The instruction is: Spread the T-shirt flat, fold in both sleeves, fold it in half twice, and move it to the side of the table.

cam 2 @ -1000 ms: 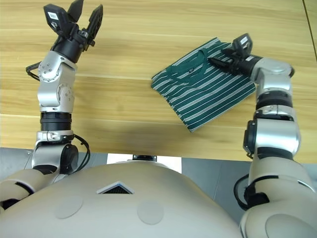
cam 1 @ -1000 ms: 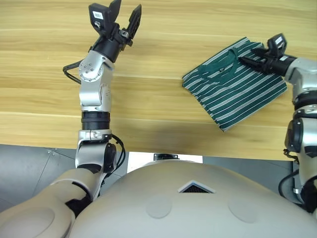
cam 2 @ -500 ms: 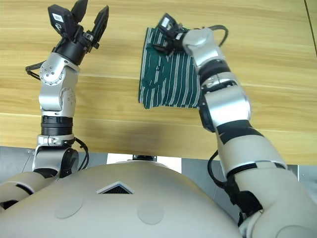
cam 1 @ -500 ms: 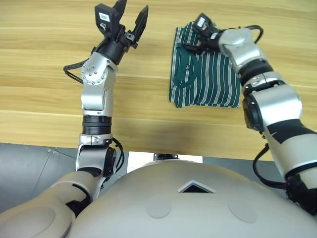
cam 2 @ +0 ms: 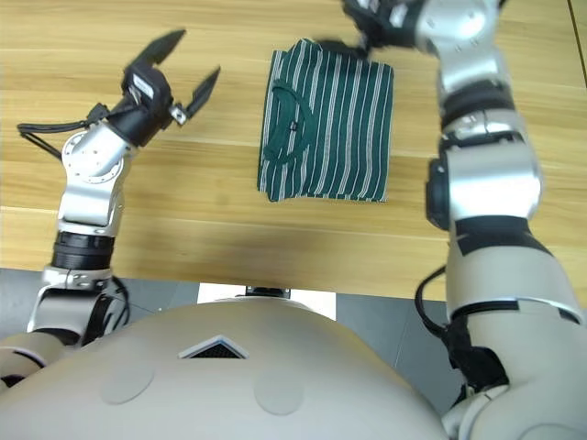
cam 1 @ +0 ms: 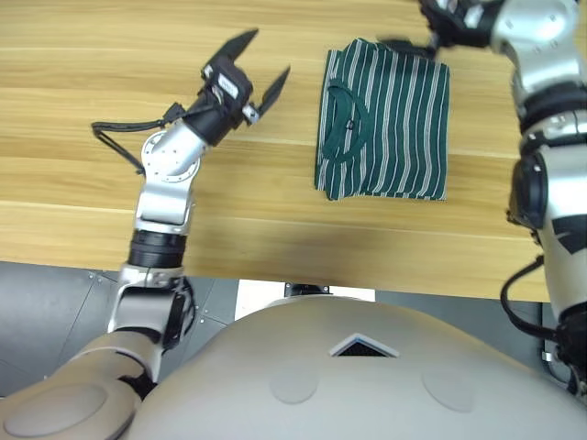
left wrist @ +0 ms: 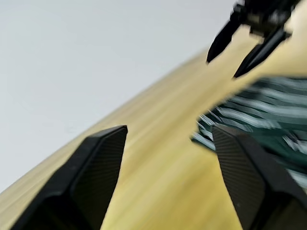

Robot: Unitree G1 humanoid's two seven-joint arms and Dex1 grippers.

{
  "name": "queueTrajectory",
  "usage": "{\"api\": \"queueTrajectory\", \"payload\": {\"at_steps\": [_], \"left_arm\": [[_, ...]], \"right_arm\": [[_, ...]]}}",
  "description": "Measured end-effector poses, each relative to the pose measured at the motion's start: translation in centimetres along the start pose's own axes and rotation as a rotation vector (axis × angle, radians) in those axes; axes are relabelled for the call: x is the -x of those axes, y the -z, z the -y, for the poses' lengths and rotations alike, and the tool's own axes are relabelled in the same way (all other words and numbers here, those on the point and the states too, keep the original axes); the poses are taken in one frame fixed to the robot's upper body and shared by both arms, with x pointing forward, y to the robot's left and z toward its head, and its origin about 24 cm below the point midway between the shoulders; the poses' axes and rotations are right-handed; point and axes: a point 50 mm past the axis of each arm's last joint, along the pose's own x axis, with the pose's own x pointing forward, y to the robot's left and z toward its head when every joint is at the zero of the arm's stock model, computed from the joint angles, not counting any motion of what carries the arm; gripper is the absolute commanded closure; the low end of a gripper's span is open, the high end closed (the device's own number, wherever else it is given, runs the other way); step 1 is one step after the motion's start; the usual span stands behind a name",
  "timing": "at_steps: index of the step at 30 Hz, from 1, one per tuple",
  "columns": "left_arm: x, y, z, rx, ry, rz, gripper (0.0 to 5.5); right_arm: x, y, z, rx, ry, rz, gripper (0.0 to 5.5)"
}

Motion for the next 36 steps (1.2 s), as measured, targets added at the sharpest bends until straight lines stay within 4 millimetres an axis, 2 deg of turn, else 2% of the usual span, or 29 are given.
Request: {"api": "queueTrajectory", "payload": {"at_steps": [1, 2, 3, 6, 15, 18, 20, 22, 24, 27, 35, 36], "left_arm": [[1.0, 0.6, 0.6, -0.038, 0.116, -0.046, 1.69], [1.8, 1.2, 1.0, -0.062, 0.219, -0.083, 1.65], [1.9, 1.3, 1.1, -0.082, 0.266, -0.089, 1.65], [2.3, 3.5, 1.9, -0.213, 0.441, -0.177, 1.65], [1.6, 2.6, 3.6, -0.331, 0.573, -0.047, 1.65], [1.4, 2.1, 3.9, -0.358, 0.586, -0.024, 1.65], [1.1, 1.6, 4.4, -0.370, 0.595, 0.001, 1.65], [0.8, 1.3, 4.7, -0.371, 0.587, 0.022, 1.65], [0.5, 1.1, 4.8, -0.373, 0.577, 0.039, 1.65], [0.0, 0.9, 5.1, -0.399, 0.583, 0.062, 1.65], [-0.6, 1.1, 6.2, -0.414, 0.604, 0.083, 1.65], [-0.6, 1.1, 6.3, -0.415, 0.608, 0.091, 1.63]], "right_arm": [[1.8, 2.6, -2.8, -0.049, -0.087, -0.035, 1.56], [3.0, 4.2, -5.2, -0.094, -0.144, -0.035, 1.56], [3.2, 4.4, -5.9, -0.075, -0.148, -0.024, 1.56], [3.8, 4.5, -7.7, 0.040, -0.135, 0.023, 1.56], [4.2, 4.4, -8.1, 0.121, -0.108, 0.020, 1.56], [5.8, 4.2, -7.5, 0.132, -0.085, 0.010, 1.56], [7.6, 3.7, -6.8, 0.154, -0.051, 0.017, 1.56], [8.6, 3.9, -7.6, 0.154, -0.078, -0.013, 1.56], [8.6, 4.6, -9.4, 0.114, -0.124, -0.017, 1.56], [8.3, 4.9, -10.8, 0.092, -0.166, -0.015, 1.56], [6.6, 4.0, -11.3, 0.222, -0.168, -0.022, 1.56], [6.2, 3.8, -11.3, 0.244, -0.167, -0.017, 1.73]]}}
